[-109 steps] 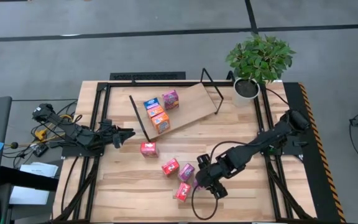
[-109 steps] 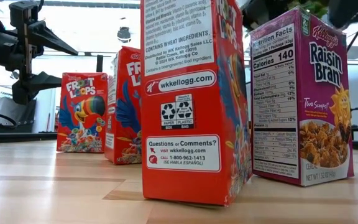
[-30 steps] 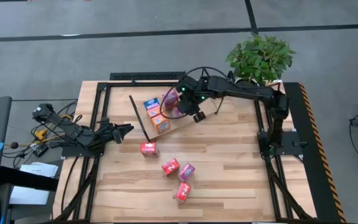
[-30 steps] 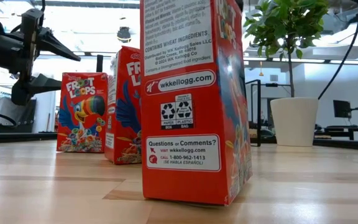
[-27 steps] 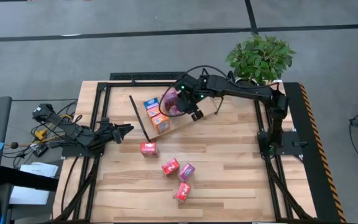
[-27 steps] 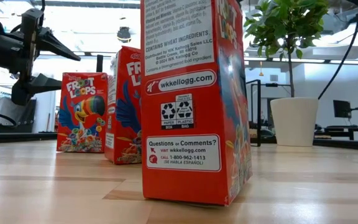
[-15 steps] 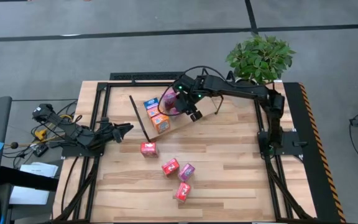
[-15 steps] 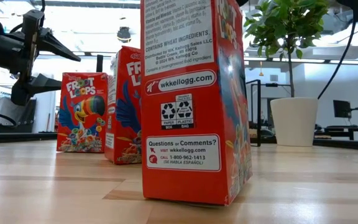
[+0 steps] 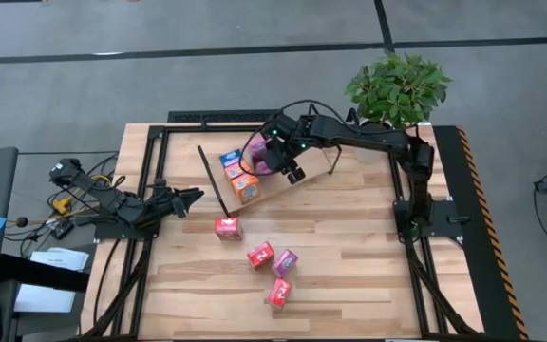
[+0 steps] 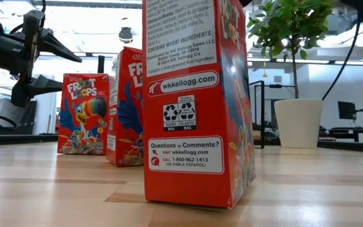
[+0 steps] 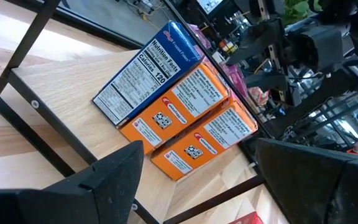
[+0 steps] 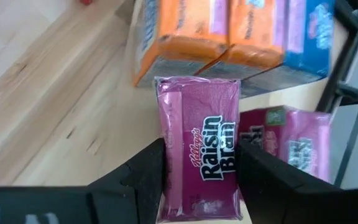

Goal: Stack cereal on shelf
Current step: Put the bottom purple cereal box on the shelf aligned with the other purple cereal box

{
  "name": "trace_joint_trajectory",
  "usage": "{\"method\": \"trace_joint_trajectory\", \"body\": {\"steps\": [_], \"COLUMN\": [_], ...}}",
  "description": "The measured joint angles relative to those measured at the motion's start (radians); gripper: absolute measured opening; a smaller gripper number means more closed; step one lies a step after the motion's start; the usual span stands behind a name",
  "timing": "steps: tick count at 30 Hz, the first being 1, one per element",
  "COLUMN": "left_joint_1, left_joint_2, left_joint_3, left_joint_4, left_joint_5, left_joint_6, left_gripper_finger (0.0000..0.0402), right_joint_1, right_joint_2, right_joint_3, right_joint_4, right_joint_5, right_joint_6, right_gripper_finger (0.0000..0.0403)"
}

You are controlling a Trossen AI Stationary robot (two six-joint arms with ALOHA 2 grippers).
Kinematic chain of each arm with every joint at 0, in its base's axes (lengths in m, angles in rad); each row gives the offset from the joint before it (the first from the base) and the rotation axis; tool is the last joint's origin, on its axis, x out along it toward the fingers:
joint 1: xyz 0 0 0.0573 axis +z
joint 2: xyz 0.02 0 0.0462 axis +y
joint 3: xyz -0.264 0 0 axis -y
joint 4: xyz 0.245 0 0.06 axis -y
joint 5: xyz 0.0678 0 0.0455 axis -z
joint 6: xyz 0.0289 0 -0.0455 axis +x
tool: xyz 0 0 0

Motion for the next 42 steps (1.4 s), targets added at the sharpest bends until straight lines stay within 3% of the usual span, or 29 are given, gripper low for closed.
{"method": "trace_joint_trajectory", "body": {"steps": [20,28,32,37,42], "left_joint_1": [0.0,0.0,0.0,0.0,0.0], "left_joint_2": [0.0,0.0,0.0,0.0,0.0], "left_joint_3": [0.0,0.0,0.0,0.0,0.0], "left_joint_4": [0.0,-0.001,-0.001,-0.001,-0.001], "left_joint_5": [0.0,-0.004,-0.004,-0.001,0.0], "left_joint_6": [0.002,0.011,0.018,0.018,0.018], "left_gripper_finger": [0.03,0.03,0.03,0.03,0.03], "right_joint_1": [-0.008,-0.009,-0.007,0.008,0.035], "right_joint_2": [0.006,-0.017,-0.017,-0.009,-0.006], "right_joint_3": [0.003,0.16,0.191,0.168,0.114], "right_joint_4": [0.043,-0.09,-0.185,-0.266,-0.232], "right_joint_5": [0.009,0.052,0.012,-0.084,-0.09], "right_joint_6": [0.029,0.111,0.183,0.244,0.24], "right_gripper_finger": [0.0267,0.0258,0.021,0.0109,0.0018]}}
